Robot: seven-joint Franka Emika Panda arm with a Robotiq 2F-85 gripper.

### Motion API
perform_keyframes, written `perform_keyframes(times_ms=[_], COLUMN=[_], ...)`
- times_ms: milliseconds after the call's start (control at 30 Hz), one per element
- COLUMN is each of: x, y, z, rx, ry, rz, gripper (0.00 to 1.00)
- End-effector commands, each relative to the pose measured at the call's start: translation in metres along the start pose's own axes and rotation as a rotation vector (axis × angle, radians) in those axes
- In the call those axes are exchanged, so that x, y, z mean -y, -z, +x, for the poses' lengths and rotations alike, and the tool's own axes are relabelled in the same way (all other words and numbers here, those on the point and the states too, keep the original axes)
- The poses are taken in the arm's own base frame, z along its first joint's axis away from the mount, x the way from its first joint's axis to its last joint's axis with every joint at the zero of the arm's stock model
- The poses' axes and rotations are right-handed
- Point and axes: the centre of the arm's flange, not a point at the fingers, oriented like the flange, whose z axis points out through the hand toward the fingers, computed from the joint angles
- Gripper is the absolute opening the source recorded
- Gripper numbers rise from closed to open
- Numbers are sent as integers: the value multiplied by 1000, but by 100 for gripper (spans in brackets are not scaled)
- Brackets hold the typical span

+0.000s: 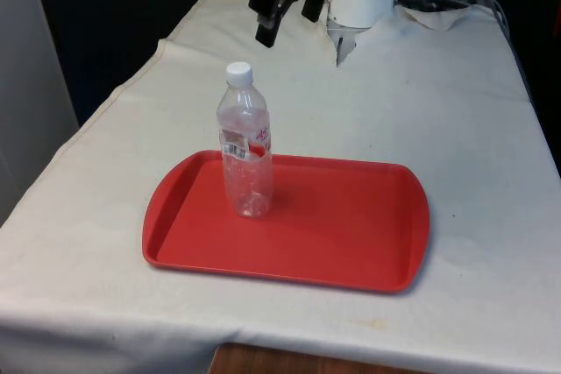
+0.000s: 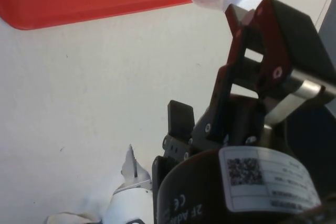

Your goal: Place the bottle upright on the tray.

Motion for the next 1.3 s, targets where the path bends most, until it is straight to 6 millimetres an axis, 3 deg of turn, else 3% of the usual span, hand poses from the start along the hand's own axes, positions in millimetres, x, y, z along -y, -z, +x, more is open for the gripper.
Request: perform_keyframes(times_ms=[0, 767, 933, 1267], x=[-3, 0, 0, -1], y=[4, -16, -12, -18], z=[4, 27, 43, 56], rx=[21, -1, 37, 31], ry=[3, 4, -2, -11], rz=[11, -43, -35, -56], gripper=[100, 100, 100, 100])
